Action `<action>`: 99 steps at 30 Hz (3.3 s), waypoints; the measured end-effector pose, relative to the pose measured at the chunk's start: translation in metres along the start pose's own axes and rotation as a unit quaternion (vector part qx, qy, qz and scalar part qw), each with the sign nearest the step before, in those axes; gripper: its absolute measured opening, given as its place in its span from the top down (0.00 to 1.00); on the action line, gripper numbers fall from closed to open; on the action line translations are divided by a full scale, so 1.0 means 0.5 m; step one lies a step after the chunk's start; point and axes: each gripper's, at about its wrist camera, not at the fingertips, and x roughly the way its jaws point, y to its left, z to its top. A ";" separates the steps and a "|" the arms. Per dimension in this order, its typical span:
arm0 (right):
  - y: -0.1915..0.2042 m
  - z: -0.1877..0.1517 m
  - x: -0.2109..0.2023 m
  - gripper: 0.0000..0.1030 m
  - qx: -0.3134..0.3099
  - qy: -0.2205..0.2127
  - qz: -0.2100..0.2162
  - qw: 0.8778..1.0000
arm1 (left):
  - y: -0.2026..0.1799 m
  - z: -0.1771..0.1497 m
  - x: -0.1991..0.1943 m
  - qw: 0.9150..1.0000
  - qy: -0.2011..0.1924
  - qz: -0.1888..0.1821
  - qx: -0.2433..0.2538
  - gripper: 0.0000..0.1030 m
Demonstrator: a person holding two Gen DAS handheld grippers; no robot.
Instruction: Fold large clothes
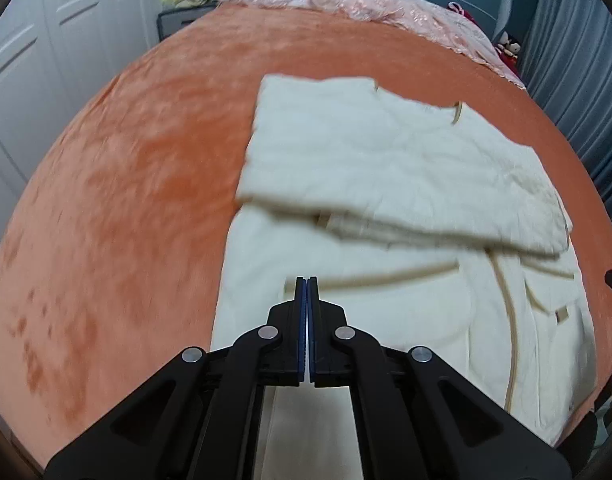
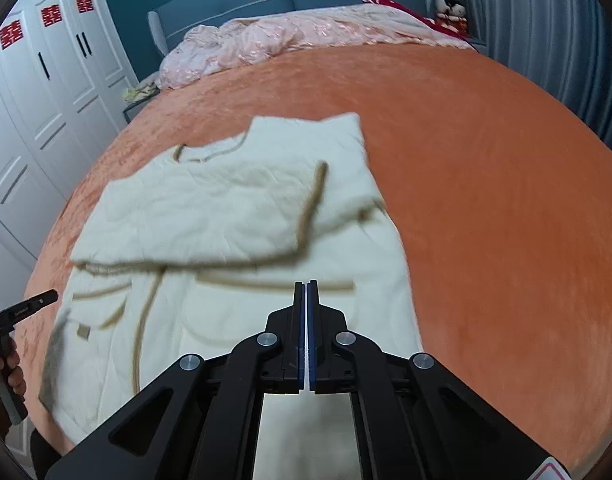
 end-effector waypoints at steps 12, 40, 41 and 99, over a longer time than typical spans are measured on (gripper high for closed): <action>-0.182 -0.265 -0.095 0.49 0.160 0.042 -0.002 0.986 | 0.108 -0.257 -0.091 0.989 0.029 -0.039 -0.143 0.77; -0.092 -0.251 -0.100 0.95 0.141 0.009 0.050 0.989 | 0.107 -0.252 -0.131 0.976 0.001 -0.060 -0.209 0.94; -0.088 -0.249 -0.115 0.96 0.130 0.004 0.050 0.990 | 0.099 -0.251 -0.148 0.978 -0.006 -0.064 -0.200 0.95; -0.045 0.047 0.168 0.96 0.068 -0.011 -0.006 0.998 | 0.017 0.050 0.111 0.993 -0.034 0.113 -0.014 0.91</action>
